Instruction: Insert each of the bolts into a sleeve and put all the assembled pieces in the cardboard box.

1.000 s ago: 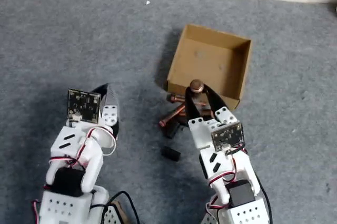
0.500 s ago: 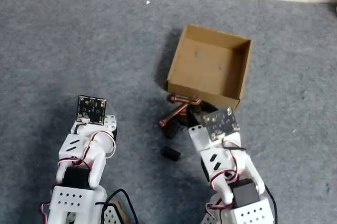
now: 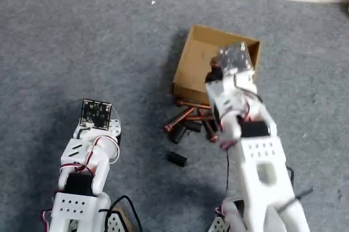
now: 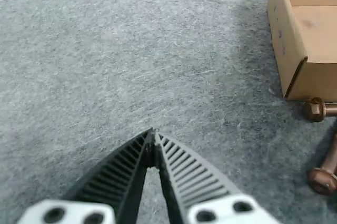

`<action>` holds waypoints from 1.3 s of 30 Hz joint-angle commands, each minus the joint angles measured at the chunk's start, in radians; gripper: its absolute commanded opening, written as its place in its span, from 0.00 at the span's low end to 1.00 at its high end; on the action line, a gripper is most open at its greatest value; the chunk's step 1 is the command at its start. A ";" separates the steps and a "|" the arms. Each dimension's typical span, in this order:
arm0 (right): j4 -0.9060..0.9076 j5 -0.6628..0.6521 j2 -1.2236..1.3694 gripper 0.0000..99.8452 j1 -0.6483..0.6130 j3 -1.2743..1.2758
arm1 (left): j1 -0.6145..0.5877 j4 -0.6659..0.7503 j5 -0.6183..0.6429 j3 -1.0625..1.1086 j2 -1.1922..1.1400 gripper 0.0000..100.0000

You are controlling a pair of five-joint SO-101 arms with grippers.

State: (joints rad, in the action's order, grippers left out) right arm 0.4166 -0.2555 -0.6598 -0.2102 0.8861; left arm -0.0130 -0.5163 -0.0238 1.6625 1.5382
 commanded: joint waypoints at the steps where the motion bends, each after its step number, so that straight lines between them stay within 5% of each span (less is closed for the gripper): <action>1: -0.170 -0.006 0.180 0.01 0.050 -0.105 | -0.008 0.025 -0.054 -0.002 0.012 0.01; 9: -0.346 -0.006 0.466 0.01 0.084 -0.117 | -0.005 0.025 -0.066 -0.002 0.012 0.01; 20: -0.278 -0.006 0.456 0.14 0.079 -0.116 | -0.010 0.025 -0.066 -0.004 0.012 0.01; 29: 0.183 0.000 0.133 0.14 0.030 -0.116 | -0.010 0.025 -0.068 -0.004 0.012 0.01; 35: 0.410 0.221 0.013 0.14 -0.068 -0.116 | -0.012 0.025 -0.068 -0.004 0.012 0.01; 39: 0.526 0.140 0.012 0.14 -0.133 -0.117 | -0.012 0.025 -0.068 -0.004 0.012 0.01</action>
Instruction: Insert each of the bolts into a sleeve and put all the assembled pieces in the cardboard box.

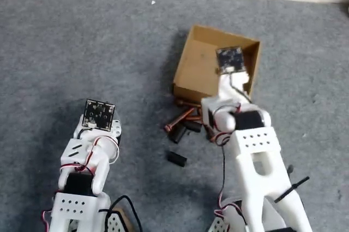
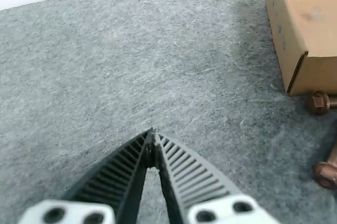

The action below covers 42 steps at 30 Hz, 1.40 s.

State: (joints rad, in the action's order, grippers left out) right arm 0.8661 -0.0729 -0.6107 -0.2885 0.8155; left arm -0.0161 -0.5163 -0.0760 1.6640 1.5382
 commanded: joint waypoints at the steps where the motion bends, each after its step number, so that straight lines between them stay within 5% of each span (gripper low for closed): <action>1: 0.101 -0.063 -0.038 0.14 -0.071 -0.047 | -0.008 0.025 -0.015 -0.005 0.012 0.01; 17: 0.272 -0.081 -0.005 0.14 -0.475 -0.033 | -0.185 0.025 -0.009 -0.042 0.012 0.01; 26: 0.216 -0.103 0.306 0.14 -0.484 -0.045 | -0.186 0.025 -0.009 -0.044 0.012 0.01; 42: 0.077 -0.181 0.352 0.14 -0.484 0.035 | -0.186 0.025 -0.009 -0.044 0.012 0.01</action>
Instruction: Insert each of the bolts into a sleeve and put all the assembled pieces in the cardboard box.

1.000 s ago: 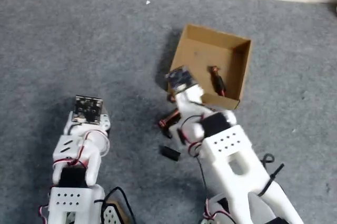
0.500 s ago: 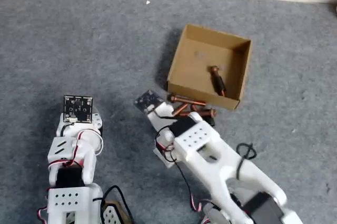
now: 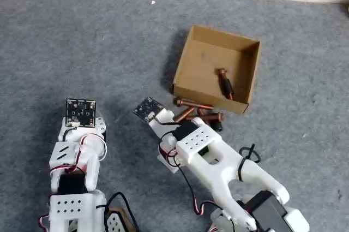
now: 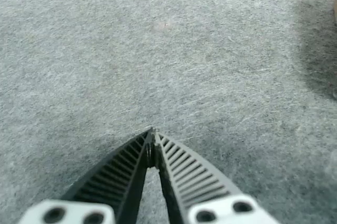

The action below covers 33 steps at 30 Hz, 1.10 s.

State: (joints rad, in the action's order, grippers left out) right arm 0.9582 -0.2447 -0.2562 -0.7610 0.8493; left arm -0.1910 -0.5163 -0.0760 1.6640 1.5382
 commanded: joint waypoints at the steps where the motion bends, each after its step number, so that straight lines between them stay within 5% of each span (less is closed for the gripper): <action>1: -0.015 -0.009 -0.002 0.14 -0.012 0.002 | -0.012 0.025 -0.009 -0.044 0.012 0.01; 21: 0.042 -0.009 -0.015 0.01 0.016 0.036 | -0.005 0.025 -0.009 -0.038 0.012 0.01; 33: 0.171 -0.002 -0.412 0.01 0.303 -0.056 | -0.004 0.020 -0.012 -0.044 0.012 0.02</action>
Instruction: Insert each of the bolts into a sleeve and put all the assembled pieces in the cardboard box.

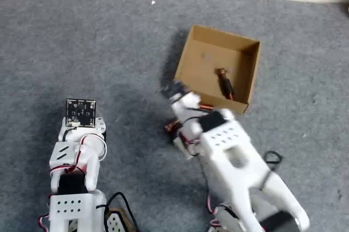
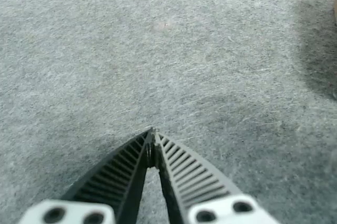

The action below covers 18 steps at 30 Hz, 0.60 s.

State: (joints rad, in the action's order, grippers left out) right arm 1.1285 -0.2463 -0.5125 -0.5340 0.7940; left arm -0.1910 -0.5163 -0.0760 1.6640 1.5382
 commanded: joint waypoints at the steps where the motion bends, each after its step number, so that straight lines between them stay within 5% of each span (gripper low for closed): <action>1: -0.001 0.000 -0.202 0.01 0.105 0.008 | -0.004 0.020 -0.012 -0.045 0.012 0.04; 7: -0.110 0.123 -0.383 0.01 0.285 0.058 | 0.028 -0.218 -0.012 -0.228 0.002 0.05; 18: -0.286 0.245 -0.424 0.01 0.394 0.137 | 0.421 -0.459 -0.110 -0.412 -0.005 0.05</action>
State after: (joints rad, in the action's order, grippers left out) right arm 0.9030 -0.0437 -0.9068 -0.1903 0.9367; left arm 0.1235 -0.9444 -0.1511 1.3372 1.5382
